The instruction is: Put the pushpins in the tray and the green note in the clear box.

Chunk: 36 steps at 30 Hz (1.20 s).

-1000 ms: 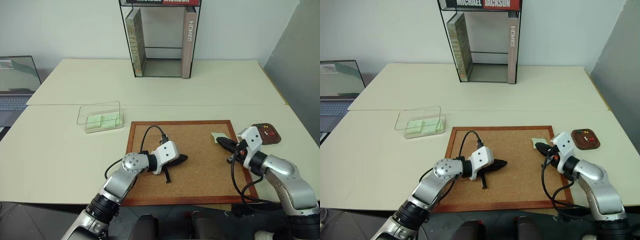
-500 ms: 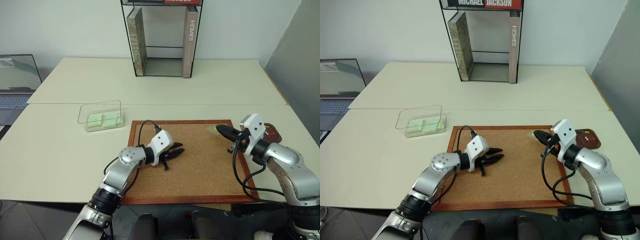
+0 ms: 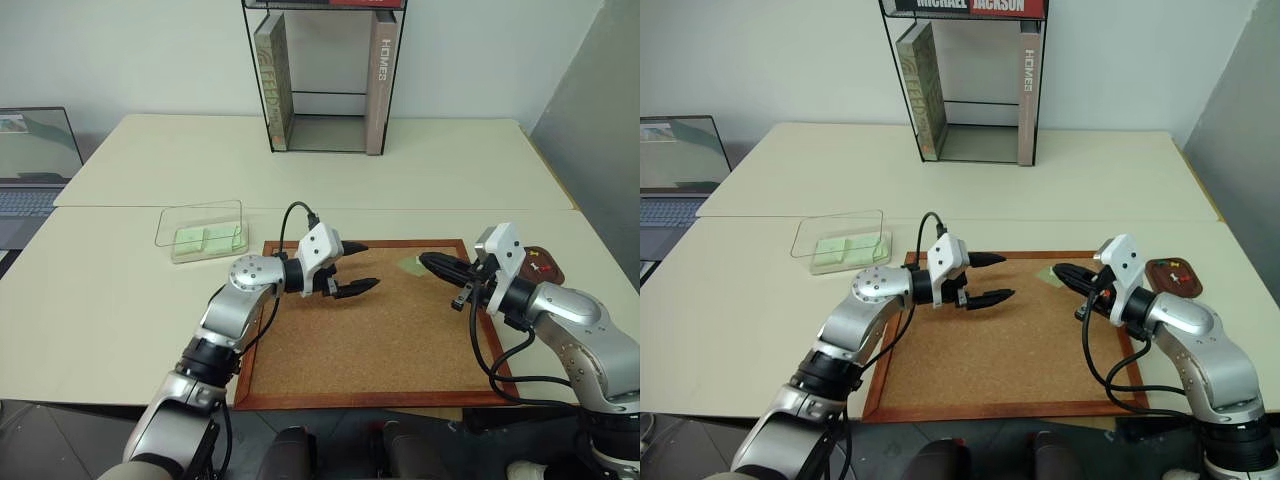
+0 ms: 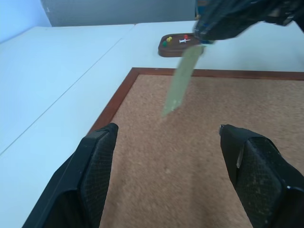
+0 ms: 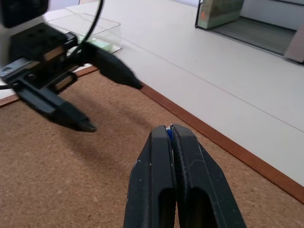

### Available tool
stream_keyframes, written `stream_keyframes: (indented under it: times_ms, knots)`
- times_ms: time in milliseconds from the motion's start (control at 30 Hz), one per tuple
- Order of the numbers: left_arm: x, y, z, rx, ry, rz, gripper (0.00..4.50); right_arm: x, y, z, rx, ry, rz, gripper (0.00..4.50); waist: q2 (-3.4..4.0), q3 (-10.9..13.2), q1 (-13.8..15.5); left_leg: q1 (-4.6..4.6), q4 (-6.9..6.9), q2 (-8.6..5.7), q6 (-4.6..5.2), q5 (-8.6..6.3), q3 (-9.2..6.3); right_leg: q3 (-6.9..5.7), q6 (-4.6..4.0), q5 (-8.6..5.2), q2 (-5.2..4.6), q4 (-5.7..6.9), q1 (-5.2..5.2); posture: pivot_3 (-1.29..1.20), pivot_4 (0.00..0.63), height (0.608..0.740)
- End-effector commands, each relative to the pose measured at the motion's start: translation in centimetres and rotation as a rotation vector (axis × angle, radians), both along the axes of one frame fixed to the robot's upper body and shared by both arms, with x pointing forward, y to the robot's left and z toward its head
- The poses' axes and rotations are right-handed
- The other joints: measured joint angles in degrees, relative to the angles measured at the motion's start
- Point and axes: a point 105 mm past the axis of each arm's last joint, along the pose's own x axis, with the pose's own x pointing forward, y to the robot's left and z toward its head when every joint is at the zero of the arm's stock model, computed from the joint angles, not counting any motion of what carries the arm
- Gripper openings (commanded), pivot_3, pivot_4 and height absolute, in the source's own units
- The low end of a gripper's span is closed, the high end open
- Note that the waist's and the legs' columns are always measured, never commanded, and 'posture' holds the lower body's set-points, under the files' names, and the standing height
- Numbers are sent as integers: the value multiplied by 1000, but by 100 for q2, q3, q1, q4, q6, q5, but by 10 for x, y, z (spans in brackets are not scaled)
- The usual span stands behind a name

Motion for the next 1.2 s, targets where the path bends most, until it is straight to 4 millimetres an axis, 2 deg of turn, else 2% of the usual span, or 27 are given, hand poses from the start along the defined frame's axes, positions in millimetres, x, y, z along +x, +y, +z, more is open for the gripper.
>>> stream_keyframes:
  times_ms: [33,267,333,733,900,1200]
  knots:
    - [-1,-17,6,2,-45,-72,3594,-8,11,16,11,-35,60,0,-1,1,0,0,0,0,0,0,0,0,0,0,0,0,0,0,150,740]
    - [-1,-40,-5,22,-24,-141,3594,-10,17,19,17,-28,76,0,-4,2,-1,-6,-1,0,0,0,-1,0,-1,0,1,-3,-4,0,150,740]
    - [1,-42,-7,25,-22,-138,3341,-10,17,20,18,-28,76,0,-5,3,-4,-6,0,1,0,0,-1,0,-1,0,2,-2,-4,0,150,740]
    - [1,-43,-9,-13,4,-155,1167,-9,19,20,26,-31,69,0,-6,4,-7,-6,0,3,0,0,-2,1,0,0,6,-2,-4,0,150,740]
    - [-4,-42,-12,-14,24,-178,91,-8,20,20,29,-32,68,0,-6,4,-8,-5,0,3,0,0,-2,0,0,0,7,0,-4,0,150,740]
    - [-9,-38,-20,-13,74,-197,12,-6,14,22,43,-40,37,0,-6,4,-8,-5,0,4,0,0,-2,0,0,0,7,0,-4,0,150,740]
